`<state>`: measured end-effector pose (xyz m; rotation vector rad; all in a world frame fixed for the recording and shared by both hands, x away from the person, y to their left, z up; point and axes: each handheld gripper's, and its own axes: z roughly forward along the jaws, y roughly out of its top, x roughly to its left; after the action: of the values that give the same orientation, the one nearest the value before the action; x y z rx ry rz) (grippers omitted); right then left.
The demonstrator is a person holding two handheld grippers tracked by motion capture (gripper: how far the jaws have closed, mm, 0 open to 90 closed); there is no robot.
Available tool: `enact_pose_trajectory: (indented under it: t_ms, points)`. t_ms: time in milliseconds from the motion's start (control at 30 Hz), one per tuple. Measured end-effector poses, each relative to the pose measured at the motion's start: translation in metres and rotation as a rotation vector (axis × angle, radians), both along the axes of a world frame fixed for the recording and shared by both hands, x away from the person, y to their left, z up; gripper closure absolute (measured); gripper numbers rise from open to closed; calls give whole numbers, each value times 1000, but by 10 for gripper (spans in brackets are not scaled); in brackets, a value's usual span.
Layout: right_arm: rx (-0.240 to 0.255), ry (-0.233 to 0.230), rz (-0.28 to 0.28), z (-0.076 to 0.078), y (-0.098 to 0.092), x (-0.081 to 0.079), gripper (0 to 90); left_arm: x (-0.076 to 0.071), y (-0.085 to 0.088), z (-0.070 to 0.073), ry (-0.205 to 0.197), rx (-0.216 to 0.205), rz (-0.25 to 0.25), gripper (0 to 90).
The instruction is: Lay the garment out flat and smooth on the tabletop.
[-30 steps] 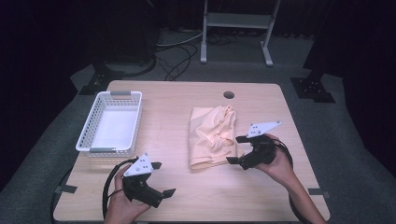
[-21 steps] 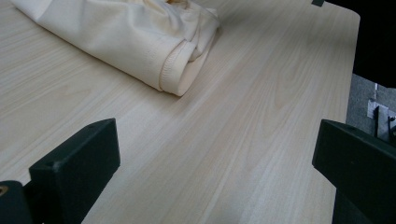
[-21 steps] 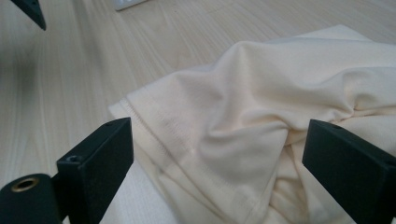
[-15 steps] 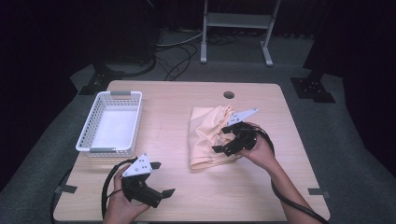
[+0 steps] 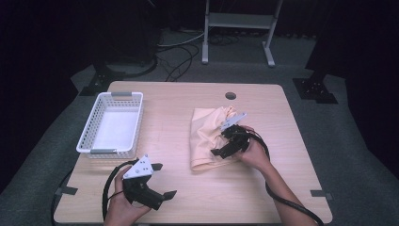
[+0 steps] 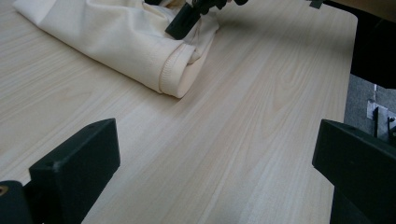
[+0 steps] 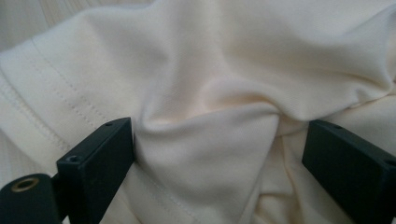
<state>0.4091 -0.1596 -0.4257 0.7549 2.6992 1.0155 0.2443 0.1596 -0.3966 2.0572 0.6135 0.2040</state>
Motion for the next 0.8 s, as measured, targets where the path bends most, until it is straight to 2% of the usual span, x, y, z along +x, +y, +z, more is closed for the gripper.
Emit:
enact_pose_trajectory:
  t_ms: [333, 533, 800]
  points:
    - [-48, -39, 0, -4, 5, -7, 95, -2, -3, 1, -7, 4, -8, 6]
    - [-43, -46, 7, -5, 2, -16, 97, -3, -5, 1, -8, 8, -11, 5]
    - [-33, -54, 18, -7, -4, -38, 97, -5, -9, 2, -13, 15, -17, 6]
